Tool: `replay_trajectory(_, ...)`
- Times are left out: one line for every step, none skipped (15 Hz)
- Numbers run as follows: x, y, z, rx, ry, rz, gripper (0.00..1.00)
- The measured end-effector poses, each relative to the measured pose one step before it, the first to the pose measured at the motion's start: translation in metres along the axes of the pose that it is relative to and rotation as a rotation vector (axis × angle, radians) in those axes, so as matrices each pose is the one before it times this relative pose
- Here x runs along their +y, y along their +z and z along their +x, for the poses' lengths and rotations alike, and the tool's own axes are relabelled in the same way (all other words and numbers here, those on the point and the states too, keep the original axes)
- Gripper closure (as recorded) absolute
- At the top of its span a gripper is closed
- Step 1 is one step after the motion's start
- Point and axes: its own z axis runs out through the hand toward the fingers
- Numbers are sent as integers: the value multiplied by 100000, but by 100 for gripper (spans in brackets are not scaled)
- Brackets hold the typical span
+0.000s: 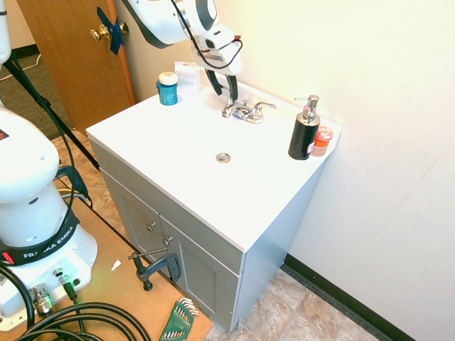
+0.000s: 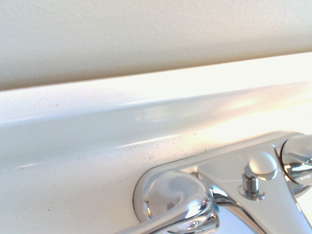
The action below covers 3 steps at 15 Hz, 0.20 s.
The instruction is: Turn off the hot water
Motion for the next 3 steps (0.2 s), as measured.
replay_trajectory(1116, -303, -280, -3428, -5208, -536, 0)
replay_trajectory(1448, -440, -667, -4383, -4468, -65, 0)
replay_trajectory(1465, -614, -862, -4817, -3826, 732, 0)
